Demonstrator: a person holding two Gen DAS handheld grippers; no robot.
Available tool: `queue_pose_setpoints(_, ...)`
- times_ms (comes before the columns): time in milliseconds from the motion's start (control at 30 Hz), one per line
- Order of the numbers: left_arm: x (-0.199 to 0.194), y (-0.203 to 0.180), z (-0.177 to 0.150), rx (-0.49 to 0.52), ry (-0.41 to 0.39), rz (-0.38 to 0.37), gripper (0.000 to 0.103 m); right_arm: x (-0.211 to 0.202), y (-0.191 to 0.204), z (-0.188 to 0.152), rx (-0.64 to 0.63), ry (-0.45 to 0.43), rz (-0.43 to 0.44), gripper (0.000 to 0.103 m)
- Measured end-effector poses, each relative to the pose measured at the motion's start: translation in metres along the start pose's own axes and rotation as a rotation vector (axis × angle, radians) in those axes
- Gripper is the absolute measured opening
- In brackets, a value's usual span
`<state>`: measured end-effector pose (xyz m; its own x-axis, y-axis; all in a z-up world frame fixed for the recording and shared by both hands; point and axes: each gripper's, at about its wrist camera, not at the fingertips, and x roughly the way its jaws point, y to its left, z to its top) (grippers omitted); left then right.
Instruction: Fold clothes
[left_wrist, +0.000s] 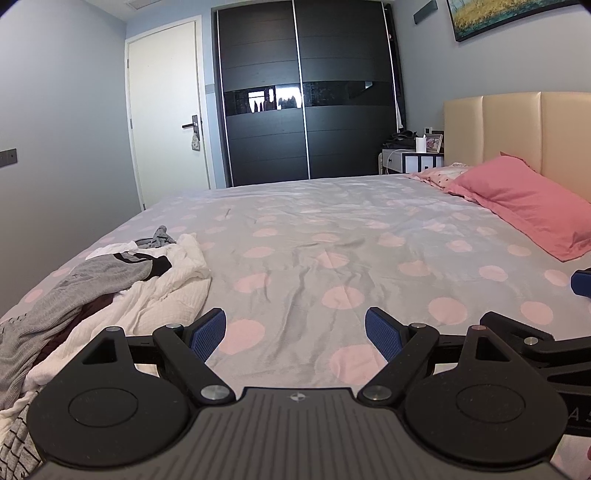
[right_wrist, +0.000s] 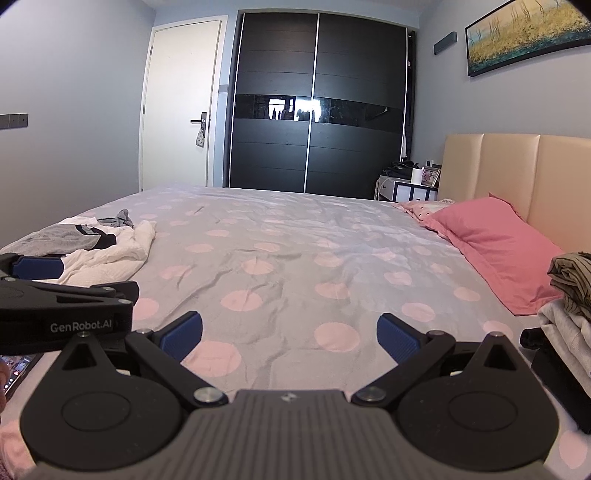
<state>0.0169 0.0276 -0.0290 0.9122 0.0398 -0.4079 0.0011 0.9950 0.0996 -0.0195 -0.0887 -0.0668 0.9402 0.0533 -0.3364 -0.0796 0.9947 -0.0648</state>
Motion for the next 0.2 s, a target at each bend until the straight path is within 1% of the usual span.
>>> queue_pose_setpoints(200, -0.0023, 0.0, 0.0002, 0.004, -0.01, 0.004, 0.083, -0.0013, -0.0003, 0.0001, 0.001, -0.006, -0.002, 0.102)
